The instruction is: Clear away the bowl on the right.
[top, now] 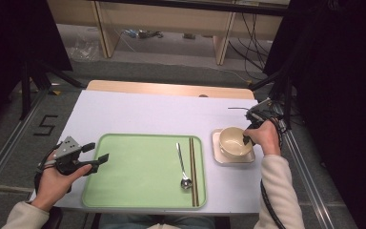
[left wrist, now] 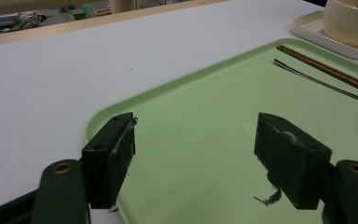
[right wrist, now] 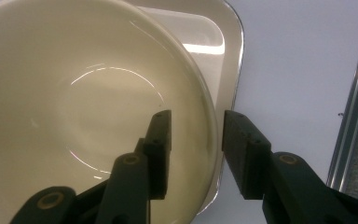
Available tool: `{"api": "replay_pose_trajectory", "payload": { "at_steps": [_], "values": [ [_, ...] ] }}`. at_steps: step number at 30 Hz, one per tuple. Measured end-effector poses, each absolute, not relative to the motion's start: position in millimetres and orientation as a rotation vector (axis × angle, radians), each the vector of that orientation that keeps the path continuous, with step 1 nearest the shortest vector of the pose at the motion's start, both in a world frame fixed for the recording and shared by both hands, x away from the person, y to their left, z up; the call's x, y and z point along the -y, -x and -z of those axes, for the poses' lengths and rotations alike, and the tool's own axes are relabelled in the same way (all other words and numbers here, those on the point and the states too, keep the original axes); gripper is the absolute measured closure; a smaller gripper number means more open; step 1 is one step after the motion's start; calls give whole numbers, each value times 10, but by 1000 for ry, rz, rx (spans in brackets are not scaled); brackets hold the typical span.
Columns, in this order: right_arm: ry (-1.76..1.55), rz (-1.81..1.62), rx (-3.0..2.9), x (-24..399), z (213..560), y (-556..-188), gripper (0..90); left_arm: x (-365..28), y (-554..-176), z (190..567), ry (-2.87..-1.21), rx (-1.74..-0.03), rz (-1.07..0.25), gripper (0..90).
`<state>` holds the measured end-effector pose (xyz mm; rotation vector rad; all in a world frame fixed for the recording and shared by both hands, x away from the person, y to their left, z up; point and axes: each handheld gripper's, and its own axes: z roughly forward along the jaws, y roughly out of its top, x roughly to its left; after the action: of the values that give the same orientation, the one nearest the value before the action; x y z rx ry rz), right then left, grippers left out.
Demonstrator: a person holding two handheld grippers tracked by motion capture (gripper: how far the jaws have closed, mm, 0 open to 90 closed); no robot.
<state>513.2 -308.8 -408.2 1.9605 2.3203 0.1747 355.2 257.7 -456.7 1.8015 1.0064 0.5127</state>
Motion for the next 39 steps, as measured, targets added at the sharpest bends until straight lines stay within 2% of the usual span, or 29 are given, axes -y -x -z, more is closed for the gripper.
{"api": "replay_pose_trajectory", "payload": {
  "at_steps": [11, 15, 18, 20, 25, 28, 30, 39],
  "values": [
    [-1993, -174, -2286, 3072, 4131, -5146, 726, -2577, -3551, 4568, -1803, -1007, -513, 289],
    [-2118, -175, -2210, 3028, 4141, -5143, 765, -2577, -3554, 4571, -1804, -1006, -510, 289],
    [-2067, -166, -2237, 3059, 4133, -5149, 802, -2577, -3554, 4571, -1804, -1007, -509, 289],
    [-2145, -182, -2215, 3058, 4121, -5144, 811, -2577, -3554, 4571, -1805, -1006, -510, 289],
    [-2053, -233, -2281, 3132, 4142, -5155, 828, -2576, -3556, 4572, -1806, -1005, -507, 289],
    [-2168, -228, -2221, 3068, 4096, -5137, 848, -2577, -3555, 4571, -1808, -1007, -510, 289],
    [-2063, -261, -2256, 3089, 4080, -5128, 863, -2577, -3555, 4571, -1808, -1006, -510, 289],
    [-1984, -220, -2276, 2969, 4012, -5121, 865, -2576, -3554, 4571, -1802, -1007, -509, 289]
  ]
}}
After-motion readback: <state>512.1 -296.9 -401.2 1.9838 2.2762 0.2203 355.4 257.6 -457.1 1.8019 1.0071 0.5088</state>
